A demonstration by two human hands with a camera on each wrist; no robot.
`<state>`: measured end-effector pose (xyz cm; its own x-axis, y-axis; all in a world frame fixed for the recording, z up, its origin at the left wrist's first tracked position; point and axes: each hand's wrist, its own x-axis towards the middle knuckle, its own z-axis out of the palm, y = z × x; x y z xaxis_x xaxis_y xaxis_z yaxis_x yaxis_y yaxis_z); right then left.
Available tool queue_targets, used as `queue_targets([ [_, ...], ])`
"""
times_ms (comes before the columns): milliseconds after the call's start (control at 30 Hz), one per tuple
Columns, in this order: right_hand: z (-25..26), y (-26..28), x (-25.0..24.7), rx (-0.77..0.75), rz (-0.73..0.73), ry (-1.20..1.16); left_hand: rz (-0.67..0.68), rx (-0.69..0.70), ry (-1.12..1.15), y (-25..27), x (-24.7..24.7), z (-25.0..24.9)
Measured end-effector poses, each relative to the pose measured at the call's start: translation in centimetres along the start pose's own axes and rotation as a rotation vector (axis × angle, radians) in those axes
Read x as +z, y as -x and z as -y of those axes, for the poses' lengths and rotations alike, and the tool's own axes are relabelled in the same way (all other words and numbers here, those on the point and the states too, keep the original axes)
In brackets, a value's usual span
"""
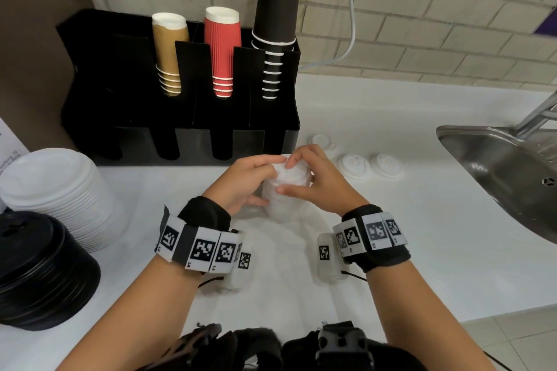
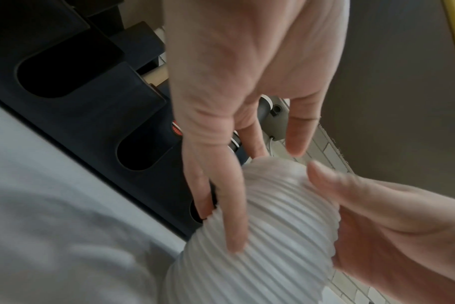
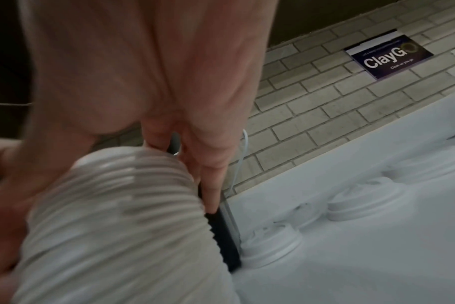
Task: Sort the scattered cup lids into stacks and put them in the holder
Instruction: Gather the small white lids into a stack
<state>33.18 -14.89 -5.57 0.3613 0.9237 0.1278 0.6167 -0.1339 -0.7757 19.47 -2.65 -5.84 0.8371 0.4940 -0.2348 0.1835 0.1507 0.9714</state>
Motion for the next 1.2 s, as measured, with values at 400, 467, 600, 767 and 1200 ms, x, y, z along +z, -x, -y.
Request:
queue_targets([
  [400,-6.8,-2.6,-7.3,0.82,0.02,0.705,-0.006,0.028,-0.028,-0.2,-0.2,0.0],
  [467,-7.4,-2.8,-7.3,0.777,0.012,0.731,-0.011,0.026,-0.03,-0.2,-0.1,0.0],
  [600,-7.8,-3.0,-7.4,0.713,0.062,0.754,-0.015,0.026,-0.03,-0.2,-0.1,0.1],
  [767,-7.4,-2.4,-7.7,0.714,0.001,0.674,-0.074,0.063,-0.068,-0.2,0.2,0.2],
  [1200,0.9,0.2,-1.9,0.084,-0.187,-0.124,-0.106,0.162,-0.148,0.7,0.4,-0.3],
])
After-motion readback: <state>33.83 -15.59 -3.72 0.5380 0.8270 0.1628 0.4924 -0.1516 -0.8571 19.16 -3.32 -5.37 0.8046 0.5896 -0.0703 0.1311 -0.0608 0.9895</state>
